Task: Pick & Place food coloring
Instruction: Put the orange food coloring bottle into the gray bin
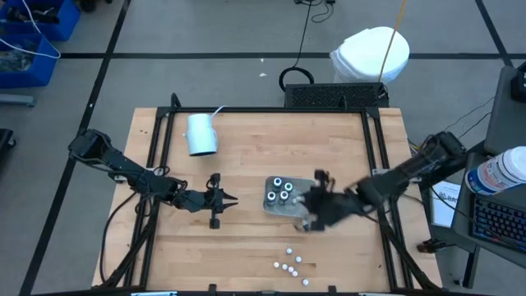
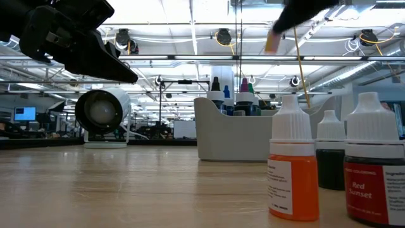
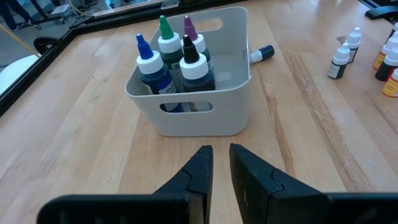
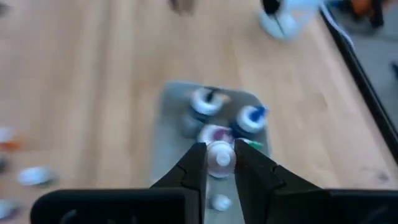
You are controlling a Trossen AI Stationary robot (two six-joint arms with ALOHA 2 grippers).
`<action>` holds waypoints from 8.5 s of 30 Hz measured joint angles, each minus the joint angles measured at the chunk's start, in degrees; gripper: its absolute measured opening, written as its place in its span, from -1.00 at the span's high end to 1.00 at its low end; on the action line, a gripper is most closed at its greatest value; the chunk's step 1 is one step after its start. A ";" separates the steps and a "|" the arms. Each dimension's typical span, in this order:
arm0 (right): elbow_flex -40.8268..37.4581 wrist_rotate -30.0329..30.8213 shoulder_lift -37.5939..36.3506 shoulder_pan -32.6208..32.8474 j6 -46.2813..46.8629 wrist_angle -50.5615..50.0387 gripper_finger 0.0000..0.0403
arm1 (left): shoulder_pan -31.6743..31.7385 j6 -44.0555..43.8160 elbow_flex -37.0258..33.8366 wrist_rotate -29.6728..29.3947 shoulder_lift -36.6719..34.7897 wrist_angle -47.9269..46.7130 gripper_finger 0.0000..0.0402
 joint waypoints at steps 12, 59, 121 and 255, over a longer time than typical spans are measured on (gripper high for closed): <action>-14.94 -10.82 0.81 -12.42 3.90 9.40 0.76 | 0.00 -0.03 -0.01 0.02 0.00 -0.04 0.69; -19.42 -18.28 0.81 -9.57 7.69 12.31 0.75 | 0.00 2.21 -0.01 -0.04 0.00 -0.04 0.69; -19.42 -19.75 0.83 -10.40 6.40 14.04 0.64 | 0.00 2.44 -0.01 -0.04 -0.01 -0.04 0.69; -52.67 -11.96 -42.21 5.73 -22.67 55.37 0.98 | -12.73 -15.56 44.49 5.74 43.96 -4.08 -0.20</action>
